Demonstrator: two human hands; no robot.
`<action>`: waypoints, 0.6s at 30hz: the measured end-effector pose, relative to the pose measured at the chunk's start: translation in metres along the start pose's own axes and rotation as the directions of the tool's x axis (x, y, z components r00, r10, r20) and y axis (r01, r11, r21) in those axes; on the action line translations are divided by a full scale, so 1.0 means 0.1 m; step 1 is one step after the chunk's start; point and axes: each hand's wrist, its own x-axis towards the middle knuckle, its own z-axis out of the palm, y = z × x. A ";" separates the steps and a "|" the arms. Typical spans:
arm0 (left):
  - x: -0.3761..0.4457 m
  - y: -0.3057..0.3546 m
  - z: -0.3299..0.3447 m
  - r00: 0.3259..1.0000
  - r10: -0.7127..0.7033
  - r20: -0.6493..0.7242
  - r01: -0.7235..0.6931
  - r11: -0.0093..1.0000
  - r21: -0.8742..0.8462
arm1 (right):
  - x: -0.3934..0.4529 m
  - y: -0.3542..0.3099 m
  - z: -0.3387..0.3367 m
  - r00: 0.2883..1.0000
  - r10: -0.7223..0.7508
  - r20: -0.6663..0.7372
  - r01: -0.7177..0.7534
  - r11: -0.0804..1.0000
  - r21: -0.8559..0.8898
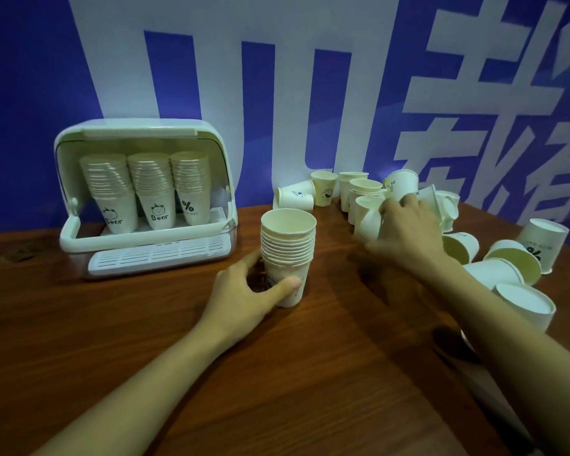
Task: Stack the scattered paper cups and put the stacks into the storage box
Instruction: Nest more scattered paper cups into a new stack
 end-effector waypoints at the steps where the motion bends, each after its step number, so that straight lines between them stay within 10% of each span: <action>1: 0.01 -0.01 0.00 1.000 0.004 0.002 -0.004 1.000 0.005 | -0.02 -0.04 -0.09 0.996 0.006 -0.092 0.013 0.980 0.200; 4: 0.03 -0.02 0.01 1.000 0.017 0.009 -0.017 1.000 0.026 | -0.08 -0.32 -0.46 0.969 0.091 -0.230 0.110 0.674 0.731; 6: 0.03 -0.03 0.01 1.000 0.005 0.012 -0.005 1.000 0.017 | -0.16 -0.58 -0.63 0.968 0.050 -0.246 0.168 0.602 0.781; 18: 0.01 -0.05 -0.01 1.000 0.018 -0.010 -0.017 0.997 0.081 | -0.19 -0.87 -0.63 0.966 -0.260 -0.017 0.232 0.829 0.509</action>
